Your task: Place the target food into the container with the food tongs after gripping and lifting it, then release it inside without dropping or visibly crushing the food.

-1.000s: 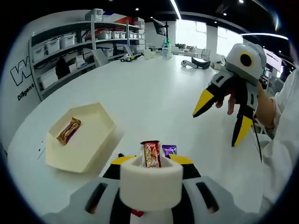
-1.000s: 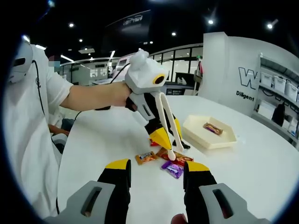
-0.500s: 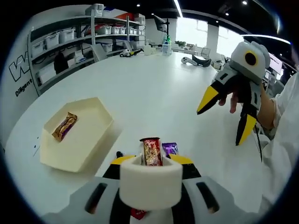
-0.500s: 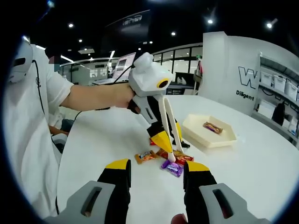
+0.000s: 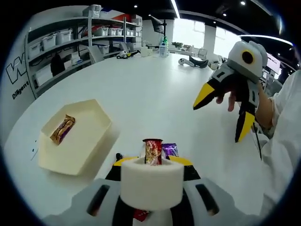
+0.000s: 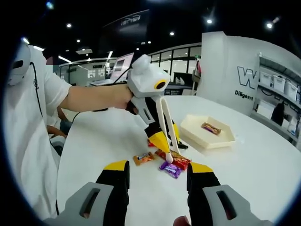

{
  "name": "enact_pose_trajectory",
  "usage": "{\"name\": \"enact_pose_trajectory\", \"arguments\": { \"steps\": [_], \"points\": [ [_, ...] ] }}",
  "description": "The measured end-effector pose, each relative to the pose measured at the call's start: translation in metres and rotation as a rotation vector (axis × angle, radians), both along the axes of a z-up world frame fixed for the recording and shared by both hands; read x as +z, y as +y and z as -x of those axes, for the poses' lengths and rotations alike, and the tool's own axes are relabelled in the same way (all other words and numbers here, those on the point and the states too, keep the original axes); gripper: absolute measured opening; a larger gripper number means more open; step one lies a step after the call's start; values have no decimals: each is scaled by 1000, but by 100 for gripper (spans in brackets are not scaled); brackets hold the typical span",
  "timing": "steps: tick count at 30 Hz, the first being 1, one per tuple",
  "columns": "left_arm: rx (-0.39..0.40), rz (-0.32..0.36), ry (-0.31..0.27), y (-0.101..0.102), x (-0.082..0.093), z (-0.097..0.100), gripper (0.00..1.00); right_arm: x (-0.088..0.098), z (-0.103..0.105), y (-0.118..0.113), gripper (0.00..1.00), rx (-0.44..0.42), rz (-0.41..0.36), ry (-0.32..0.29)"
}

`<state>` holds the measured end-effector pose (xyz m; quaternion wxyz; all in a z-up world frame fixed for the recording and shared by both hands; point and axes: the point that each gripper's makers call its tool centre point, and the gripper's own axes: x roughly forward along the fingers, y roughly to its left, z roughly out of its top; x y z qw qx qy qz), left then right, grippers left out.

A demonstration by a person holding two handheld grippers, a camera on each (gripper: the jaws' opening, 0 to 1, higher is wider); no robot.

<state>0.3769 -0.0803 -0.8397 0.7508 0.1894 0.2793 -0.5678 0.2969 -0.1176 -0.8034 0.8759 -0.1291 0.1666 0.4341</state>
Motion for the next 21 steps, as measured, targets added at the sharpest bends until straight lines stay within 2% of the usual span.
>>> {"name": "enact_pose_trajectory", "arguments": {
  "steps": [13,21],
  "points": [
    [-9,16,-2,5,14,6,20,0,-2,-7,56,-53,12,19],
    [-27,30,-2,11,30,6,20,5,-4,-10,61,-76,14,23]
  ]
}}
